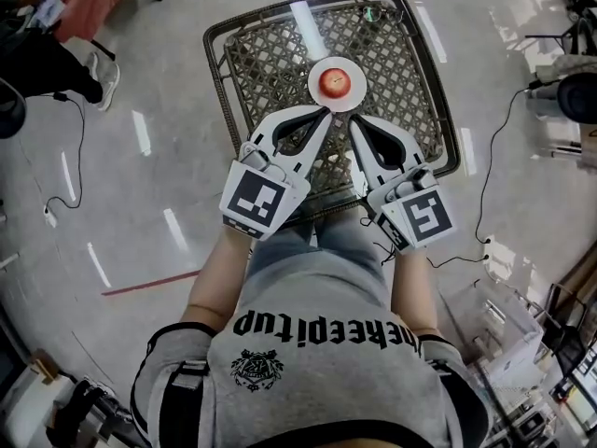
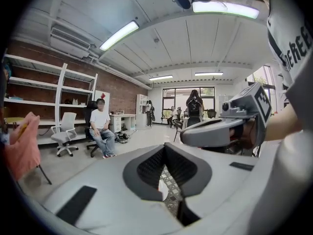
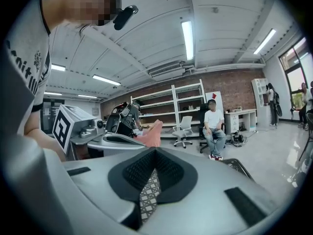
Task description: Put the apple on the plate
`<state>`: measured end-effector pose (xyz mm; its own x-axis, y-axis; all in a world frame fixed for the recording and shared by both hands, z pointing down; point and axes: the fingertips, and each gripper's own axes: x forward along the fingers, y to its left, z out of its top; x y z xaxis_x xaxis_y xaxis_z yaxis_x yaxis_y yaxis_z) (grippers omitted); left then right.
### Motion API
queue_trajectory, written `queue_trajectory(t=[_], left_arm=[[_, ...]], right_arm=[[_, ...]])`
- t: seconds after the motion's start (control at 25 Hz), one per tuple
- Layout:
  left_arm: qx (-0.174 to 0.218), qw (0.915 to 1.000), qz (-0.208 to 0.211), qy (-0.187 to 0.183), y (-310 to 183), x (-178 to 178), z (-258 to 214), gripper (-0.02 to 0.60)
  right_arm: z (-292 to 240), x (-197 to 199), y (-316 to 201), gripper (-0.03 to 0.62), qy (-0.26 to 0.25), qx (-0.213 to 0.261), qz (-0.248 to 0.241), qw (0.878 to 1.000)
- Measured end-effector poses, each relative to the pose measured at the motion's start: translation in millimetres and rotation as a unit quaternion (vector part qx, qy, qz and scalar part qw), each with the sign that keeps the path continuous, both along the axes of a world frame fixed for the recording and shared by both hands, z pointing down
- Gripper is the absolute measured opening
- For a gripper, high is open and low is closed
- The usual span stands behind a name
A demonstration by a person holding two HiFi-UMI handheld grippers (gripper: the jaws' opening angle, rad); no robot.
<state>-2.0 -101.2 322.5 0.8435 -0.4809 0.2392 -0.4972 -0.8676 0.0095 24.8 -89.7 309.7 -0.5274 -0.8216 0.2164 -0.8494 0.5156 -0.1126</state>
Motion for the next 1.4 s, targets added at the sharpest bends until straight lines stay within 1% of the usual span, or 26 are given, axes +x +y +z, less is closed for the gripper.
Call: queue_trajectory(t=[0.24, 0.48, 0.68, 0.8, 0.92, 1.0, 1.2, 1.32, 1.4], left_arm=[[0.009, 0.9999, 0.008, 0.012, 15, -10, -13, 0.020], [0.021, 0.9996, 0.012, 0.014, 25, -7, -27, 0.020], [0.020, 0.9994, 0.017, 0.024, 36, -1, -20, 0.020], [0.013, 0.9995, 0.012, 0.025, 41, -6, -19, 0.020], [0.024, 0.9993, 0.014, 0.026, 45, -11, -23, 0.020], [0.032, 0.9990, 0.017, 0.027, 45, -14, -29, 0.020], [0.034, 0.9987, 0.020, 0.033, 28, -13, -40, 0.020], [0.037, 0.9985, 0.021, 0.035, 38, -8, -38, 0.020], [0.038, 0.9984, 0.022, 0.036, 46, -11, -35, 0.020]], right_arm=[[-7, -15, 13, 0.008, 0.004, 0.012, -0.003, 1.000], [-21, -15, 25, 0.008, 0.000, 0.028, -0.003, 1.000], [-13, -11, 38, 0.008, 0.008, 0.034, -0.003, 0.999], [-13, -15, 43, 0.008, 0.011, 0.040, 0.001, 0.999], [-17, -20, 48, 0.008, 0.013, 0.046, 0.002, 0.999], [-22, -23, 47, 0.008, 0.013, 0.049, 0.001, 0.999], [-30, -21, 30, 0.008, 0.014, 0.055, 0.003, 0.998], [-27, -16, 40, 0.008, 0.014, 0.058, 0.005, 0.998], [-23, -19, 48, 0.008, 0.015, 0.059, 0.006, 0.998]])
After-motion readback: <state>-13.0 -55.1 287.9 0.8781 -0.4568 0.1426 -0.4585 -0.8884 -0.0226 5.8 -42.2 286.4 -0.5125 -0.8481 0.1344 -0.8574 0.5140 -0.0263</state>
